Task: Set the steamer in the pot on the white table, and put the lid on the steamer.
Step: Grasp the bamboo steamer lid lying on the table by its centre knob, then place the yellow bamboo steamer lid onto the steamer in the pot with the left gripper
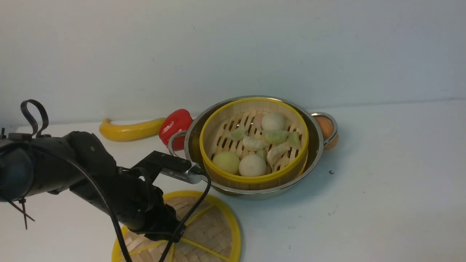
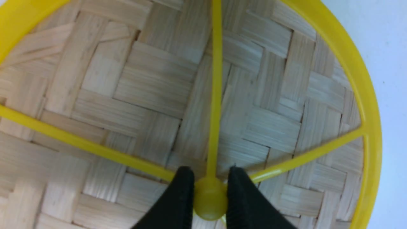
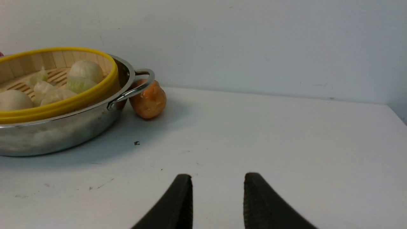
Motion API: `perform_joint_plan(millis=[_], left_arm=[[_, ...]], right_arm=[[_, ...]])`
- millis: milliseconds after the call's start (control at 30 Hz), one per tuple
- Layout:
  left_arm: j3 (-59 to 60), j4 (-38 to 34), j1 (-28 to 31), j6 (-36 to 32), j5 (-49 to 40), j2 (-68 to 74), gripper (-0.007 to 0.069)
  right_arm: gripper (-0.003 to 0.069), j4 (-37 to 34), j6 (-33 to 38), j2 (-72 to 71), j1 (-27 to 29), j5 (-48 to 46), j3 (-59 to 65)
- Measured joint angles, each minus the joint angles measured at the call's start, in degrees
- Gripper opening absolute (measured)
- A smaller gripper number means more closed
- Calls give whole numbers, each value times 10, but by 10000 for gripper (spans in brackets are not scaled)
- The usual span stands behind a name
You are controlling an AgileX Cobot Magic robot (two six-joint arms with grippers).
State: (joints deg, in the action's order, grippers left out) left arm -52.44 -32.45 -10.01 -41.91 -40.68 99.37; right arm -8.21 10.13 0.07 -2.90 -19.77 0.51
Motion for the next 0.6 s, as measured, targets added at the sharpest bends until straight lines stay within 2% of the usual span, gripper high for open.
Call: perform_joint_plan(millis=[167,467,600], left_arm=[[-22,43,0,7,-77,-3,116],[-87,194,0,109,-223,-61,116],[-126,210,0,126,-248,-86,116]], right_arm=[[248,0,0,0,0,0,0],[248,0,0,0,0,0,0],[248,0,0,0,0,0,0]])
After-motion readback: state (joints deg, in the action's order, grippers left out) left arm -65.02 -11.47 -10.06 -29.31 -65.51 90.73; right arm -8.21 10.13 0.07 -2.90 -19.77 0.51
